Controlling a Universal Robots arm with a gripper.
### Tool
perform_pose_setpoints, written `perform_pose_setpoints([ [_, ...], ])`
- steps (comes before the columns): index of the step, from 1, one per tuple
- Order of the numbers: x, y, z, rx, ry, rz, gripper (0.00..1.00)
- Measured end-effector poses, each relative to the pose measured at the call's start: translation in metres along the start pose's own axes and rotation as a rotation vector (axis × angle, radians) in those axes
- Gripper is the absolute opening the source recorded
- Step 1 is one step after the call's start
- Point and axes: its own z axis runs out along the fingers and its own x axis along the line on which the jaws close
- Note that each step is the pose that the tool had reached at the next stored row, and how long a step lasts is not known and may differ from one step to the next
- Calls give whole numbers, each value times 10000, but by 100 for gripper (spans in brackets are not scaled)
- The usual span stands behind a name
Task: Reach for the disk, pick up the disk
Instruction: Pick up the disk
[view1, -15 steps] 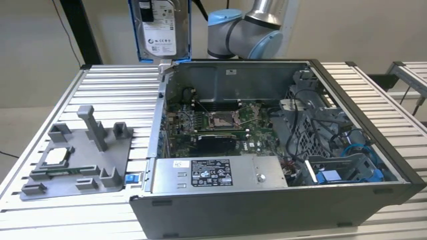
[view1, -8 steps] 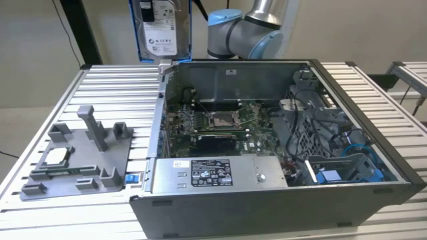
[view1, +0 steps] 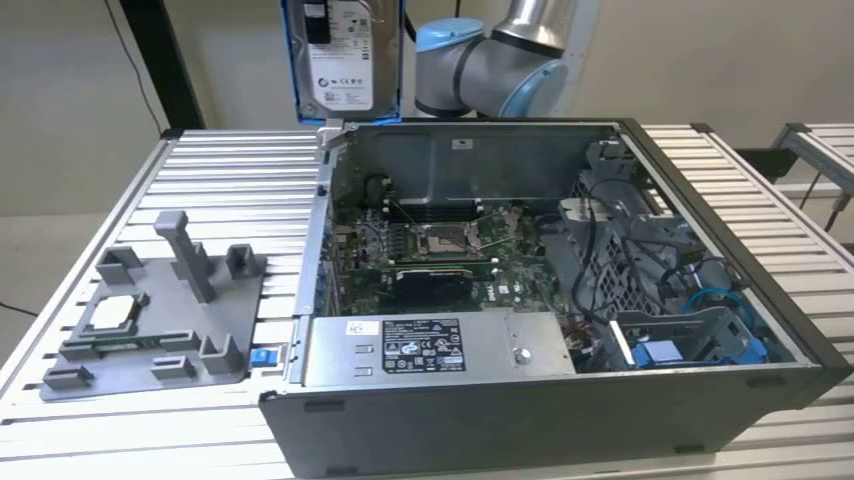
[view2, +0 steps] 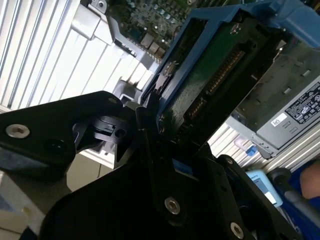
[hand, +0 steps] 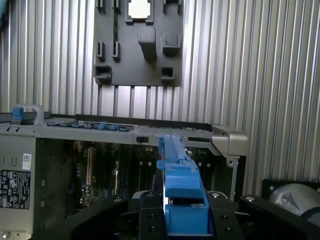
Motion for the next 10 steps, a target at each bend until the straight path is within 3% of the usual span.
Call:
perform_pose_setpoints([
  [10,17,-408,-6,-12,0,1,0],
])
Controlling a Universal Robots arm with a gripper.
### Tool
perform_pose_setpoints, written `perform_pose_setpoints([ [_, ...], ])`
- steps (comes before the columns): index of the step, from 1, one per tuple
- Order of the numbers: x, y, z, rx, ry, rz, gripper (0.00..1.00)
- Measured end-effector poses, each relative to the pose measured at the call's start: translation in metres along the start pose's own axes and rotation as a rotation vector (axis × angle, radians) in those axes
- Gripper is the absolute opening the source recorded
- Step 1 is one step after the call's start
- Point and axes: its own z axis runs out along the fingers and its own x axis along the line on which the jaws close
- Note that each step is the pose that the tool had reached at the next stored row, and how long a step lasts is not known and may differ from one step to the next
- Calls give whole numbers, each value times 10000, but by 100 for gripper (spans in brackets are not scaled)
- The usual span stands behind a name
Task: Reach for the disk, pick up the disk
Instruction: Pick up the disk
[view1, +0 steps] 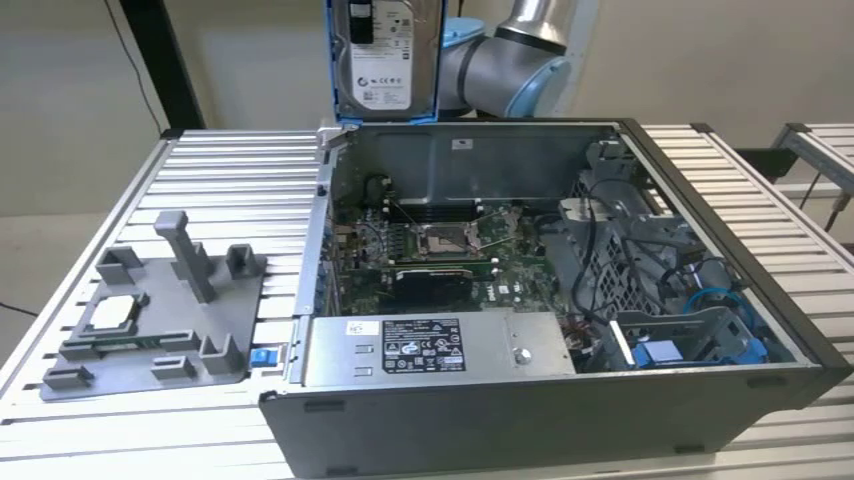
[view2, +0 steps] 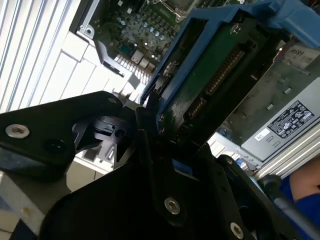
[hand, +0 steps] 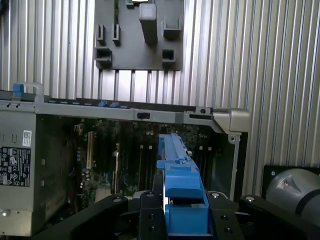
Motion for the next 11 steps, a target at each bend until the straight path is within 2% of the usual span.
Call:
perform_pose_setpoints([
  [8,12,-268,1,22,1,-1,0],
  [11,17,-395,3,26,1,-1,0],
])
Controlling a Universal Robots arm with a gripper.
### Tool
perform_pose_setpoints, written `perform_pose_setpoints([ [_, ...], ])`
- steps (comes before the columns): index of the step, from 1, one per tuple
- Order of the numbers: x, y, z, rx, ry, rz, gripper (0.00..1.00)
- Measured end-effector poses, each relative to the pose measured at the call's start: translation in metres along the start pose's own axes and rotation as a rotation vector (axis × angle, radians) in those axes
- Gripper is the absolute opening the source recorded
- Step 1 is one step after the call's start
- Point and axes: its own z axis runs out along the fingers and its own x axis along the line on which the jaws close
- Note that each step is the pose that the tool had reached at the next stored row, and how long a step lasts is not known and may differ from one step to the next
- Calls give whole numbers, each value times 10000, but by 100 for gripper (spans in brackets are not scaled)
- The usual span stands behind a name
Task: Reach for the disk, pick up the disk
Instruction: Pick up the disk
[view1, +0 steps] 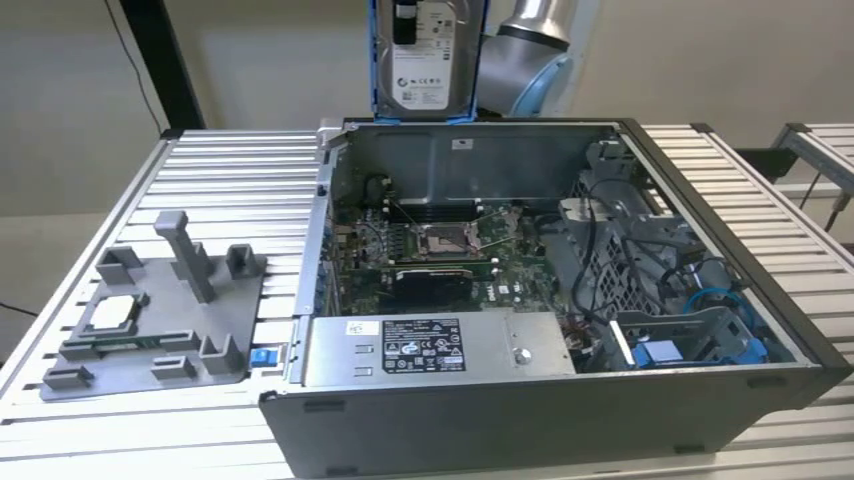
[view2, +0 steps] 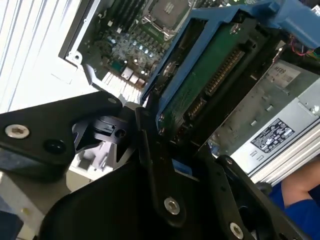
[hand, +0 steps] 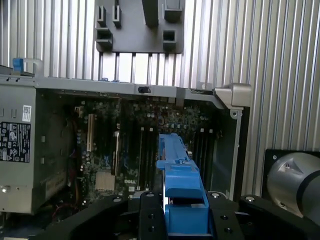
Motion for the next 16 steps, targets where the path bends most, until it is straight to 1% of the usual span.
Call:
perform_pose_setpoints([
  [4,8,-182,1,1,0,-1,0],
  [6,11,-255,1,1,0,0,0],
  [8,12,-274,0,-1,2,-1,0],
  [16,12,-278,0,0,0,-1,0],
])
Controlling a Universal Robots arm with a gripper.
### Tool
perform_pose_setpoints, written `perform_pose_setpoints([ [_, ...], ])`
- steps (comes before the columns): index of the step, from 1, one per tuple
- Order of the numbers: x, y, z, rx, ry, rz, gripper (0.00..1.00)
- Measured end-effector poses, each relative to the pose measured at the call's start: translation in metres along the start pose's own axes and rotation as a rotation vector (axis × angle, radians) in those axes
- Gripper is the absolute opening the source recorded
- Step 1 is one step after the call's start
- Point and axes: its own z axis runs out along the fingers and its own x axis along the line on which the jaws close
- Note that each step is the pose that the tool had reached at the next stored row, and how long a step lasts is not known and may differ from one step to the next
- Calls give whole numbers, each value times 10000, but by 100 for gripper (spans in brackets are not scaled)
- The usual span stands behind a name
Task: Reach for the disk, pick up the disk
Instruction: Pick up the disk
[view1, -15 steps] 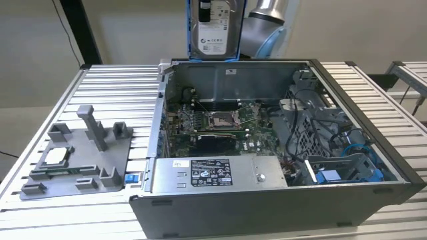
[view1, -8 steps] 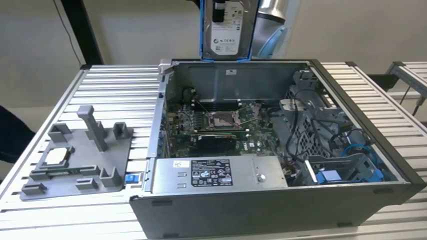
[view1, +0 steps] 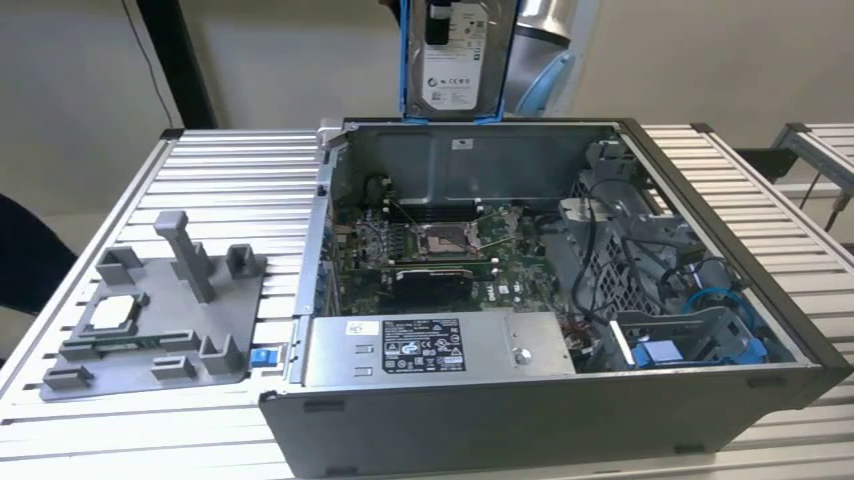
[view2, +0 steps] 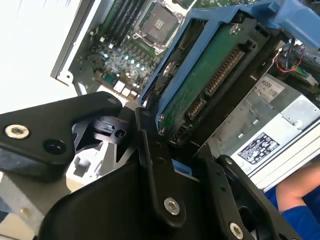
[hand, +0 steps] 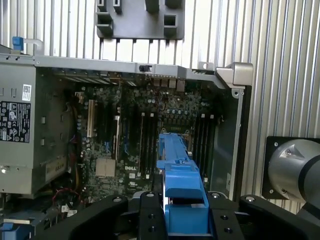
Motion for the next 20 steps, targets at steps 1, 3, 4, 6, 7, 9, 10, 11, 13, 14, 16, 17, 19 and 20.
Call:
perform_pose_setpoints([
  [1,0,-1,0,0,0,0,0],
  [3,0,-2,0,0,0,0,0],
  [4,1,-2,0,0,-1,0,0],
  [6,18,-2,0,-1,1,3,0],
  [7,33,-1,0,-1,0,7,0],
  [9,84,-1,0,-2,0,13,0],
  [10,112,-1,0,-3,-1,15,0],
  [11,141,-2,0,-3,-1,16,0],
  [13,199,-4,-1,-4,0,16,0],
  [14,230,-5,-1,-4,-1,16,0],
  [16,291,-7,-1,-5,0,18,0],
  [17,322,-9,-1,-6,0,18,0],
  [19,383,-15,-1,-6,-1,17,0],
  [20,412,-19,-1,-7,0,17,0],
])
